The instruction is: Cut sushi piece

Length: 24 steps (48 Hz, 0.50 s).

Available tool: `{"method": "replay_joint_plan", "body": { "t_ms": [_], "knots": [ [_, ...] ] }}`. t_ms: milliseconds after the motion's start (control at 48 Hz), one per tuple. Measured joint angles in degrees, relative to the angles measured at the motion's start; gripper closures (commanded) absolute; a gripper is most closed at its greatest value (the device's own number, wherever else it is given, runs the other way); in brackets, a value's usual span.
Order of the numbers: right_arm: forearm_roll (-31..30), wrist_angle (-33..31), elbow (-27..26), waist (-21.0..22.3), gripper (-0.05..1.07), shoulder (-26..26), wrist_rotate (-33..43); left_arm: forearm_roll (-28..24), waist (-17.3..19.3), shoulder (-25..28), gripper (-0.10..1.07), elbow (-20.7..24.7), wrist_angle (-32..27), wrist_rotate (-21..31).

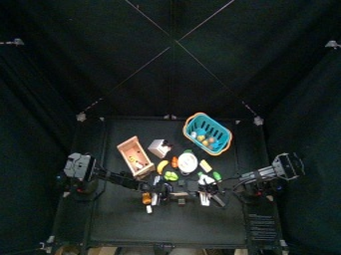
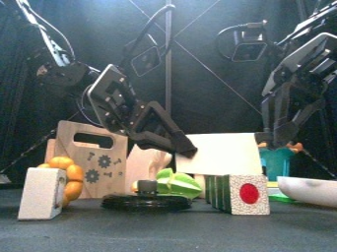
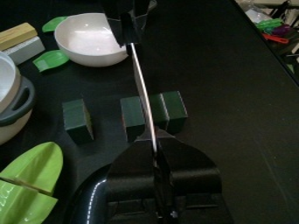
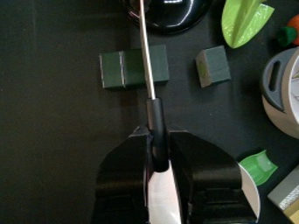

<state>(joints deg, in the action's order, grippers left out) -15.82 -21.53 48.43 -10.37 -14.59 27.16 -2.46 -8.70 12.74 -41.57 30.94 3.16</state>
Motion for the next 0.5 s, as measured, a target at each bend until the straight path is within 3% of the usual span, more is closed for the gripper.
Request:
{"method": "replay_joint_plan", "body": {
  "t_ms": [500],
  "knots": [
    [0.18,0.53,0.09,0.00,0.57,1.76,0.09,0.00,0.09,1.41,0.69,0.00,0.26,0.18]
  ]
}}
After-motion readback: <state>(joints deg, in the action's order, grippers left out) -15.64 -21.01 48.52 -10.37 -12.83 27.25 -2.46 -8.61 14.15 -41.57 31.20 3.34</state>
